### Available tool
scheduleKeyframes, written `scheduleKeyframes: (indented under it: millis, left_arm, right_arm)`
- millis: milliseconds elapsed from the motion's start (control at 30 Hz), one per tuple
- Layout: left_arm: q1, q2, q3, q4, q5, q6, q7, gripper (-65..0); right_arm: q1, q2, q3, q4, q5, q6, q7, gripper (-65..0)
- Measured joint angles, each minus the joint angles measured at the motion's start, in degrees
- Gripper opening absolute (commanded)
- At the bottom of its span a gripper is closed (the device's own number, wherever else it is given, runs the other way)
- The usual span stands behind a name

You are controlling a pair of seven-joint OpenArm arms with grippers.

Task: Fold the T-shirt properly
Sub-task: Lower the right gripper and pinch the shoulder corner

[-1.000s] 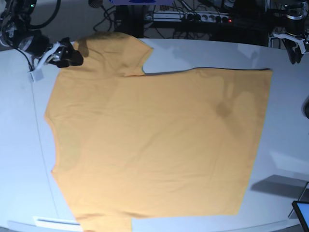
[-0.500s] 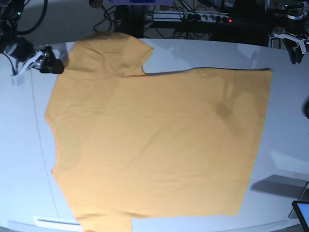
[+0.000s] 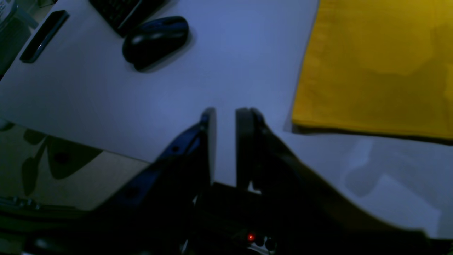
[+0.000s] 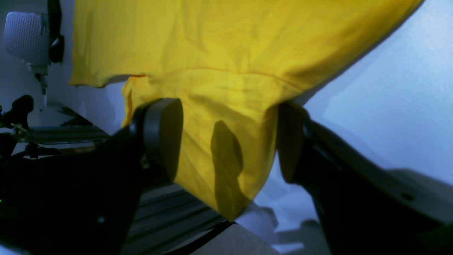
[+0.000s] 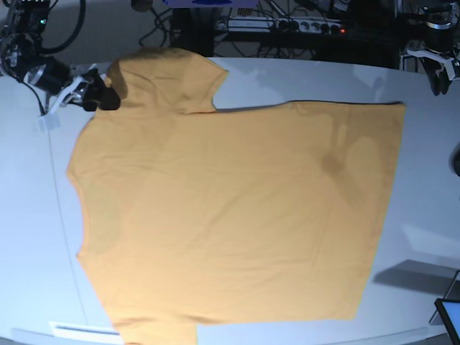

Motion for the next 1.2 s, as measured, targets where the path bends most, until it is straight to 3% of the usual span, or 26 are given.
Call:
scheduleKeyframes:
  millis: [100, 300, 633, 867, 1200]
  left_arm:
    - [0.0, 0.0, 0.0, 0.0, 0.0, 0.0, 0.02, -55.6]
    - [0.0, 0.0, 0.0, 0.0, 0.0, 0.0, 0.02, -55.6]
    - [-0.02, 0.0, 0.0, 0.0, 0.02, 0.0, 0.02, -55.6]
    - [0.0, -0.02, 0.0, 0.0, 0.02, 0.0, 0.02, -55.6]
    - [0.0, 0.0, 0.0, 0.0, 0.0, -0.02, 0.0, -55.6]
  right_arm:
    - [0.0, 0.0, -0.02, 0.04, -0.02, 0.0, 0.0, -26.0]
    - [-0.13, -0.09, -0.13, -0.09, -1.11, -0.04, -0.31, -38.9]
    - [-1.16, 0.02, 0.07, -0.17, -0.44, -0.04, -0.07, -39.0]
    - [-3.67, -0.02, 0.15, 0.11, 1.95, 1.09, 0.92, -22.3]
    - [-5.66, -0.46, 0.15, 0.44, 2.84, 1.29, 2.4, -22.3]
